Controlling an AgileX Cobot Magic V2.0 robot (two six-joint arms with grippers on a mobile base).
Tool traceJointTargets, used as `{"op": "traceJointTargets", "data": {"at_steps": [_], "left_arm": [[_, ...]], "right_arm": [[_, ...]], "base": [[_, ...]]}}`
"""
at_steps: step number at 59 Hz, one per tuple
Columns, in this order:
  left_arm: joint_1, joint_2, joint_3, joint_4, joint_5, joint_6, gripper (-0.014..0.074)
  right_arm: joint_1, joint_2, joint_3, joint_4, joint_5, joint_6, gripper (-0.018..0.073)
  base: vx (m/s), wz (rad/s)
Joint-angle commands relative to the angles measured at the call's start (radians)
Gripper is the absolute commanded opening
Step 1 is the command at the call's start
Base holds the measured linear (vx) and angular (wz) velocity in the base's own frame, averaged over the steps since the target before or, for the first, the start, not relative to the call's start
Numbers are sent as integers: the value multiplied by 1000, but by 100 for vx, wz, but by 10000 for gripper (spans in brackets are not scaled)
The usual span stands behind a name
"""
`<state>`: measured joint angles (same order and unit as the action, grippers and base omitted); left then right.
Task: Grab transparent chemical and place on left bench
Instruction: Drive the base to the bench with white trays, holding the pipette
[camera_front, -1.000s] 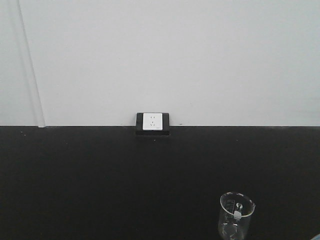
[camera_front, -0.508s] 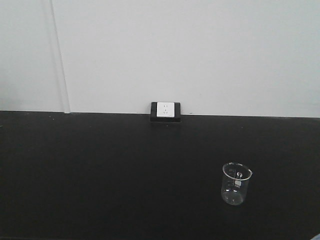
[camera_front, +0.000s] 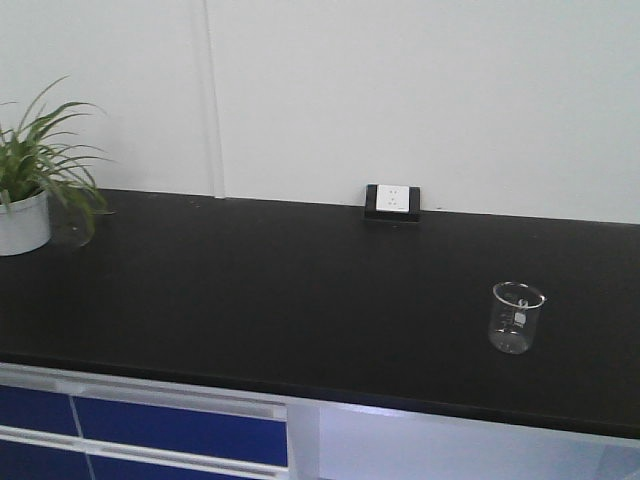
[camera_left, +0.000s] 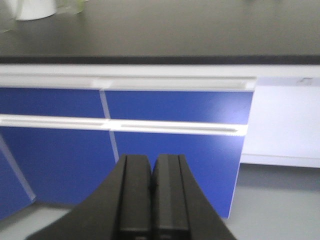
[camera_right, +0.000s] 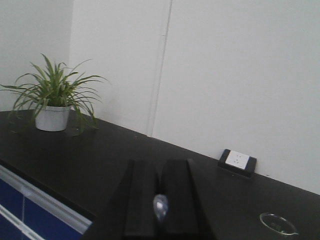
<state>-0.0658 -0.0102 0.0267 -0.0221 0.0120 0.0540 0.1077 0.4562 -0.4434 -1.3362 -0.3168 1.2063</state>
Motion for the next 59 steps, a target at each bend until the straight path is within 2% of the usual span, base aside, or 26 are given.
{"op": "traceJointTargets", "data": {"at_steps": [1, 25, 59], "left_arm": [[-2, -19, 16, -1, -78, -8, -3], [-2, -19, 16, -1, -78, -8, -3], [-2, -19, 16, -1, -78, -8, -3]], "right_arm": [[1, 3, -30, 17, -15, -2, -4], [1, 3, -30, 17, -17, -1, -4], [1, 3, -30, 17, -17, -2, -4]], "base": [[-36, 36], [-32, 50], [-23, 81]]}}
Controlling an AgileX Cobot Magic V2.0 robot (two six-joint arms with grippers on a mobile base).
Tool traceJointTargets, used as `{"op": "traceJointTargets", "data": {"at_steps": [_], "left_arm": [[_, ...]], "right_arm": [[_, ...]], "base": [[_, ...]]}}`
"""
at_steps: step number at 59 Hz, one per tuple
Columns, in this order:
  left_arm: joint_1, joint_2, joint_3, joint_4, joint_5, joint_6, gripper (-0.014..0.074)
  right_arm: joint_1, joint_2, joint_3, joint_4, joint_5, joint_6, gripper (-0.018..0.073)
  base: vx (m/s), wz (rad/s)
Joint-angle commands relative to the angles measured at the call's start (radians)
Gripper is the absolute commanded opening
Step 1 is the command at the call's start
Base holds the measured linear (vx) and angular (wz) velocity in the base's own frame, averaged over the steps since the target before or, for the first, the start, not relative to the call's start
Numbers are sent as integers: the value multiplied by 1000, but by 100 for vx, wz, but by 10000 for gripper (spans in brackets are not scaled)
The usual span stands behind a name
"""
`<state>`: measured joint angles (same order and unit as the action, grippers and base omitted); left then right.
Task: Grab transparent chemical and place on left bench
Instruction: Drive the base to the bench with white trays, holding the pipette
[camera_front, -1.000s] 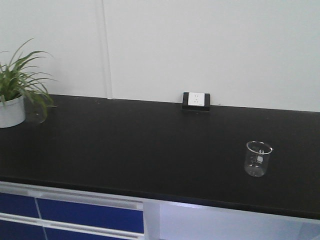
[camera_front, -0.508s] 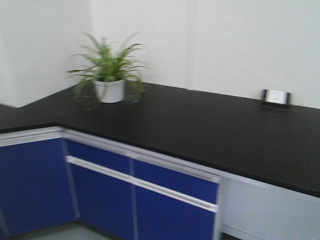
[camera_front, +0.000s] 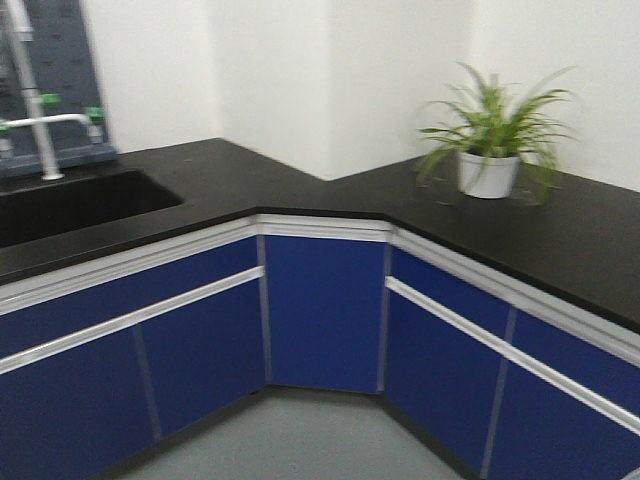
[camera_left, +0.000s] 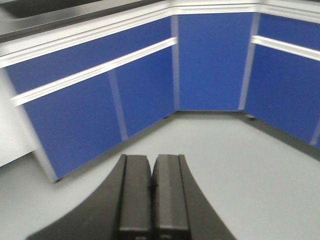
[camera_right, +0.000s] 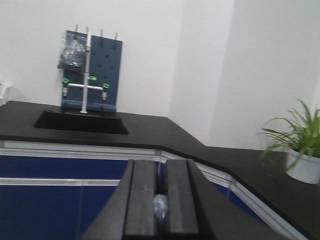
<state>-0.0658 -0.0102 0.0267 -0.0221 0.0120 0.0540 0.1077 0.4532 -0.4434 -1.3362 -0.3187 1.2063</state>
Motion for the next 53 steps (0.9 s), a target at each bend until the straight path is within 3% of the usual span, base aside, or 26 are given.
{"op": "traceJointTargets", "data": {"at_steps": [1, 53], "left_arm": [[-2, -19, 16, -1, -78, -8, -3], [-2, -19, 16, -1, -78, -8, -3]], "right_arm": [[1, 6, -30, 17, -15, -2, -4], [1, 6, -30, 17, -16, -2, -4]], "base": [[-19, 72], [-9, 56]]}}
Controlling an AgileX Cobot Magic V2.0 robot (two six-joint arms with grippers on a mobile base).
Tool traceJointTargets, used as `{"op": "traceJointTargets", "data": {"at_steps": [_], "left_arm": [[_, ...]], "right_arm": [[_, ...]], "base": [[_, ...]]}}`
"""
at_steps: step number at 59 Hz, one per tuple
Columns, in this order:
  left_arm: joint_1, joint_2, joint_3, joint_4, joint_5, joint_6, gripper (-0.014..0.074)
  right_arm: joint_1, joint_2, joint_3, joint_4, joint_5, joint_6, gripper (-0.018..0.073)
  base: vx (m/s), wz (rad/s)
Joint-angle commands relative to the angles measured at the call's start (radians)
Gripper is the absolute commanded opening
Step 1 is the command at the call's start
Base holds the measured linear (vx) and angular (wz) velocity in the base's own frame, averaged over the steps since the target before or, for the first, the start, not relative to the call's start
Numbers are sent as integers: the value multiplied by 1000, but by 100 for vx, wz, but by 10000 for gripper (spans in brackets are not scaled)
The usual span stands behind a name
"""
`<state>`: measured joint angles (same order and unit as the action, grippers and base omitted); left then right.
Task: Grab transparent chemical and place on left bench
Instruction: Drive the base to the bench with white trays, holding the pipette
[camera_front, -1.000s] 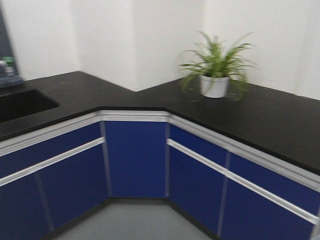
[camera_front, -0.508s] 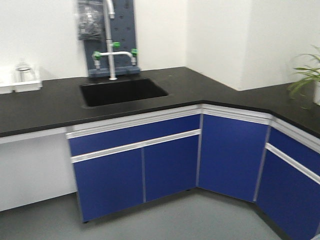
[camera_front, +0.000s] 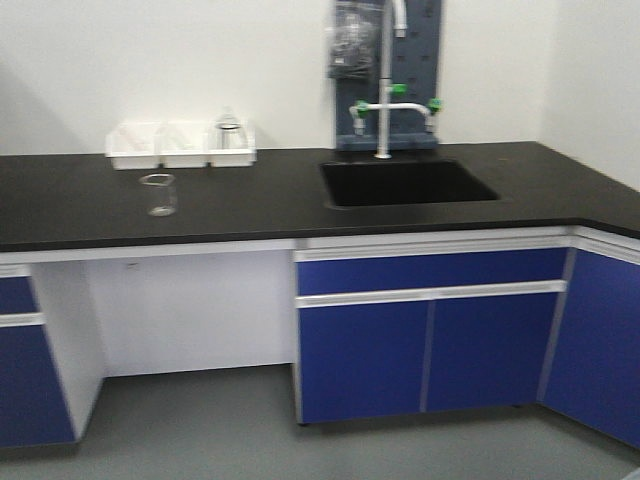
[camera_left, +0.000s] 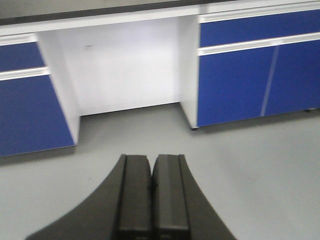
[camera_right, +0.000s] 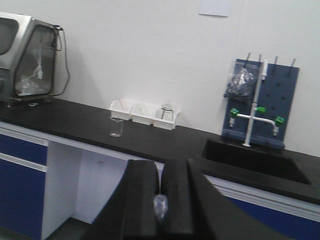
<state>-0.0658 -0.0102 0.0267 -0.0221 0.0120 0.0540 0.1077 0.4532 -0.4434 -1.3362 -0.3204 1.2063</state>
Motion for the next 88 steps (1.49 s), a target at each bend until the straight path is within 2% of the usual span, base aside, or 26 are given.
{"op": "traceJointTargets", "data": {"at_steps": [1, 45, 88], "left_arm": [[-2, -19, 16, -1, -78, -8, -3], [-2, -19, 16, -1, -78, -8, -3], [-2, -19, 16, -1, -78, -8, -3]], "right_arm": [[1, 6, -30, 17, -14, -2, -4], [1, 6, -30, 17, -13, -2, -4], [1, 6, -30, 17, -8, -1, -4]], "base": [[8, 60], [23, 66], [41, 9]]}}
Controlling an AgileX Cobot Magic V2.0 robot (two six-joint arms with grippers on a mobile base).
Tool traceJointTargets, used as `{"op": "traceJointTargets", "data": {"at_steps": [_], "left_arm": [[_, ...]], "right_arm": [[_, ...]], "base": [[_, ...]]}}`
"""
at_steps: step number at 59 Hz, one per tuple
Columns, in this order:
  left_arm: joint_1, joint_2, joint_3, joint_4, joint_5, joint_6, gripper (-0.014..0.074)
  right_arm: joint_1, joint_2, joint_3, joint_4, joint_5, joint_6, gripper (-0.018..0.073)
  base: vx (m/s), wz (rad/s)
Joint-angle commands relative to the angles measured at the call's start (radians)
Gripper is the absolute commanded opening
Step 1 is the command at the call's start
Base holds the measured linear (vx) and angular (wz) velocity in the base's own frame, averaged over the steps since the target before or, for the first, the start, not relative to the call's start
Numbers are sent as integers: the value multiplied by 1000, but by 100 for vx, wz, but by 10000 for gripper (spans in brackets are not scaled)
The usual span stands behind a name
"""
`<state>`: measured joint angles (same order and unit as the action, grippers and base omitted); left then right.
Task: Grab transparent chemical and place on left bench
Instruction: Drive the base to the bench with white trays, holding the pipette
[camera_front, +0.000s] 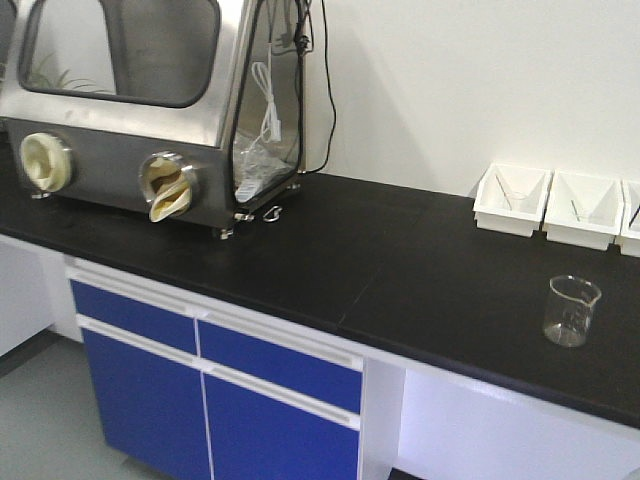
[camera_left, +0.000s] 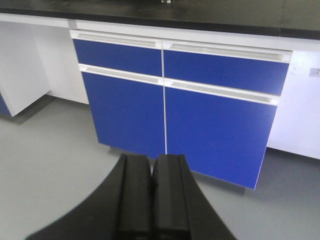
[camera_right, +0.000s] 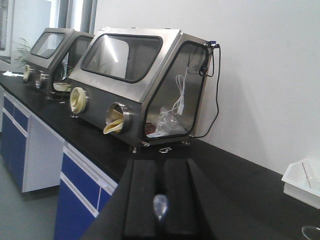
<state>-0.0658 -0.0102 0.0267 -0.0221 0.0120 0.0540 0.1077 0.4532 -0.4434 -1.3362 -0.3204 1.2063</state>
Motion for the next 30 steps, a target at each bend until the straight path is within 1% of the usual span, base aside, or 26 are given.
{"op": "traceJointTargets", "data": {"at_steps": [1, 15, 30], "left_arm": [[-2, -19, 16, -1, -78, -8, -3], [-2, -19, 16, -1, -78, -8, -3], [-2, -19, 16, -1, -78, -8, -3]], "right_arm": [[1, 6, -30, 17, -9, -1, -4], [1, 6, -30, 17, -9, -2, -4], [1, 6, -30, 17, -9, -1, -4]], "base": [[46, -16], [45, -22], [42, -36]]}}
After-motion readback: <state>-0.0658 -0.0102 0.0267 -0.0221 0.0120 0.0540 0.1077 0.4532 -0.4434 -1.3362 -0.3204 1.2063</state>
